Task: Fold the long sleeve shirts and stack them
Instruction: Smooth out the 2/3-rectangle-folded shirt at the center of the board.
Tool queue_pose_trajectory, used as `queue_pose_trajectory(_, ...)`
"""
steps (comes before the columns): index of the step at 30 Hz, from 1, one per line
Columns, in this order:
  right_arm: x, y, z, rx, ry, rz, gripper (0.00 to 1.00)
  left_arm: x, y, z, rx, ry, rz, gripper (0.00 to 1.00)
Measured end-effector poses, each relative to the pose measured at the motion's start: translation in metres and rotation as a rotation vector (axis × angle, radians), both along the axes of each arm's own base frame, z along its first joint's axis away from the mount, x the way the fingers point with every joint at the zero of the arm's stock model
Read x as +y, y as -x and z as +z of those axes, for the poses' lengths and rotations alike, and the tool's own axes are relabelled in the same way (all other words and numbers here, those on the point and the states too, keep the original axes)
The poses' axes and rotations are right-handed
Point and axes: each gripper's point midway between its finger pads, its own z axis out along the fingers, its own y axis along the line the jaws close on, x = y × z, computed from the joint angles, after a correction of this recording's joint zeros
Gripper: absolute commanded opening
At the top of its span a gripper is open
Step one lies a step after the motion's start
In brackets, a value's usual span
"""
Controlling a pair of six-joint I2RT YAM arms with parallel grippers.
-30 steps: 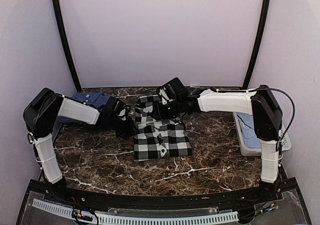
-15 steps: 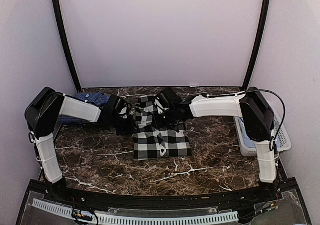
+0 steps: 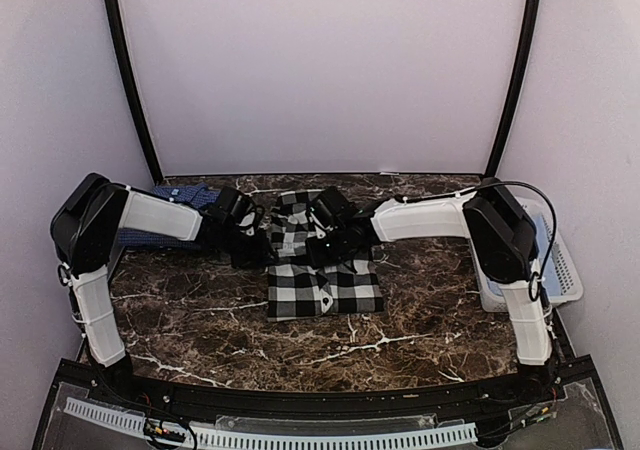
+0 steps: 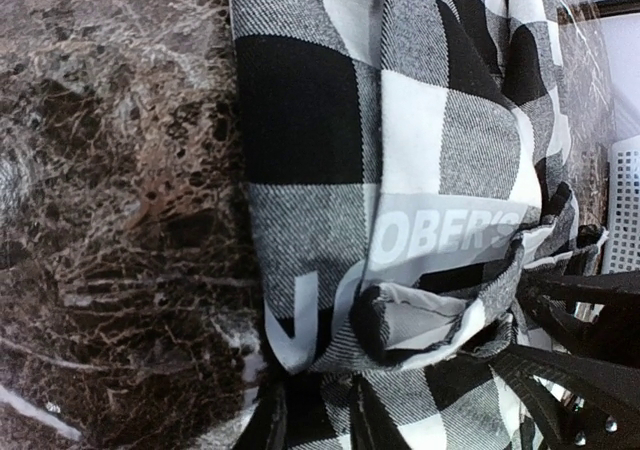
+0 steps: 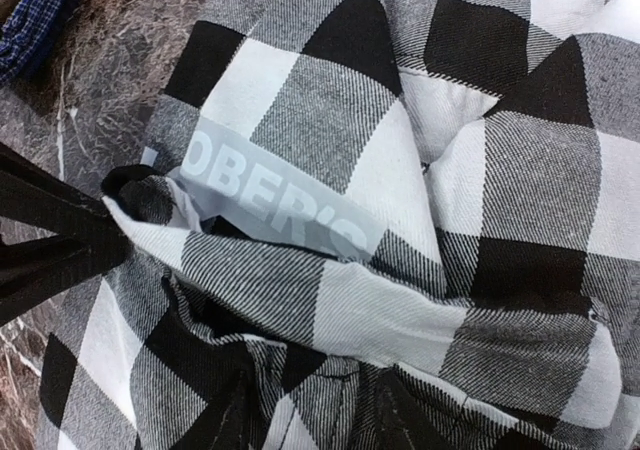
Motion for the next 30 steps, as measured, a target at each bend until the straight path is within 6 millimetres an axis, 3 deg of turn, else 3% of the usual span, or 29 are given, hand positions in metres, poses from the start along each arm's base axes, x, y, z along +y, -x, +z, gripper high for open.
queue_pose_trajectory(2, -0.003, 0.002, 0.008, -0.006, -0.003, 0.002, 0.43, 0.001, 0.001, 0.002, -0.003, -0.010, -0.010, 0.25)
queue_pose_trajectory(5, -0.008, 0.003, 0.036, -0.035, -0.031, 0.003, 0.44, 0.005, 0.004, 0.011, -0.015, -0.028, -0.020, 0.27)
queue_pose_trajectory(10, -0.030, 0.002, 0.091, -0.104, -0.103, -0.024, 0.43, 0.006, 0.012, 0.051, -0.092, -0.025, -0.034, 0.28)
queue_pose_trajectory(12, -0.041, 0.000, 0.100, -0.118, -0.115, -0.041, 0.41, 0.002, 0.020, 0.070, -0.131, -0.020, -0.051, 0.28)
queue_pose_trajectory(15, -0.057, -0.004, 0.092, -0.111, -0.102, -0.064, 0.36, -0.016, 0.037, 0.090, -0.170, 0.002, -0.103, 0.27)
queue_pose_trajectory(19, -0.075, -0.005, 0.062, -0.064, -0.052, -0.090, 0.32, -0.044, 0.063, 0.089, -0.158, 0.019, -0.188, 0.25)
queue_pose_trajectory(24, -0.085, -0.013, 0.038, -0.035, -0.025, -0.114, 0.31, -0.055, 0.094, 0.057, -0.060, 0.029, -0.240, 0.24)
queue_pose_trajectory(30, -0.097, -0.025, 0.000, 0.008, 0.006, -0.139, 0.33, -0.031, 0.124, -0.001, 0.088, -0.039, -0.220, 0.23)
